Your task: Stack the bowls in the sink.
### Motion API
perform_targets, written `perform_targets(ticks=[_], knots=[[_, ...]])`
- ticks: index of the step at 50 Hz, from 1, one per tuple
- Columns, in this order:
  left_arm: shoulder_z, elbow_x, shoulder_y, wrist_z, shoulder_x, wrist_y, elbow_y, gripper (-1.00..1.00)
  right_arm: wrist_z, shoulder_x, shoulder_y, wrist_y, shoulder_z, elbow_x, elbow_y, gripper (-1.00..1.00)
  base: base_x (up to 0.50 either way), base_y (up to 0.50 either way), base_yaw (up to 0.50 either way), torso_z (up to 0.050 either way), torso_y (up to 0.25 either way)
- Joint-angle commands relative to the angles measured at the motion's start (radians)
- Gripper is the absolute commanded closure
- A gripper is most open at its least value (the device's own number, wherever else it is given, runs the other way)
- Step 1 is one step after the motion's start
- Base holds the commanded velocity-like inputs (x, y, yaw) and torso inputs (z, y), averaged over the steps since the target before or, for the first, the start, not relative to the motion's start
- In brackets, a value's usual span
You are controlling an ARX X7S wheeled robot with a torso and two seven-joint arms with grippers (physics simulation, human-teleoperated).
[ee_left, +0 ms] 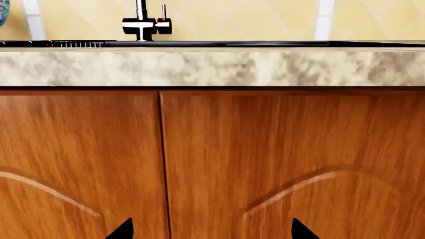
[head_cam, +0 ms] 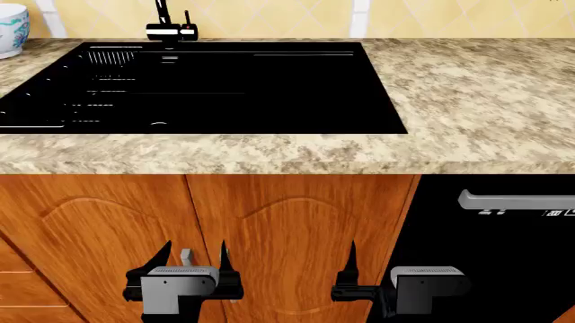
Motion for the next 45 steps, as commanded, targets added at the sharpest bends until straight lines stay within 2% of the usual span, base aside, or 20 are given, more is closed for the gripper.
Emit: perform_targets(ticks=[1, 16, 45], knots=[[0.018, -0.017, 0.000, -0.017, -0.016, 0.002, -0.002, -1.00, 0.021, 0.015, 0.000, 0.000, -0.017, 0.018, 0.000, -1.00, 0.00, 0.00, 0.00, 0.000, 0.000], [0.067, -0.050, -0.011, -0.053, -0.057, 0.003, -0.021, -1.00, 0.066, 0.052, 0.007, 0.003, -0.058, 0.075, 0.000, -1.00, 0.00, 0.04, 0.00, 0.000, 0.000], [0.108, -0.094, -0.019, -0.090, -0.091, -0.006, -0.020, -1.00, 0.107, 0.088, 0.015, -0.004, -0.101, 0.110, 0.010, -1.00, 0.00, 0.50, 0.00, 0.000, 0.000]])
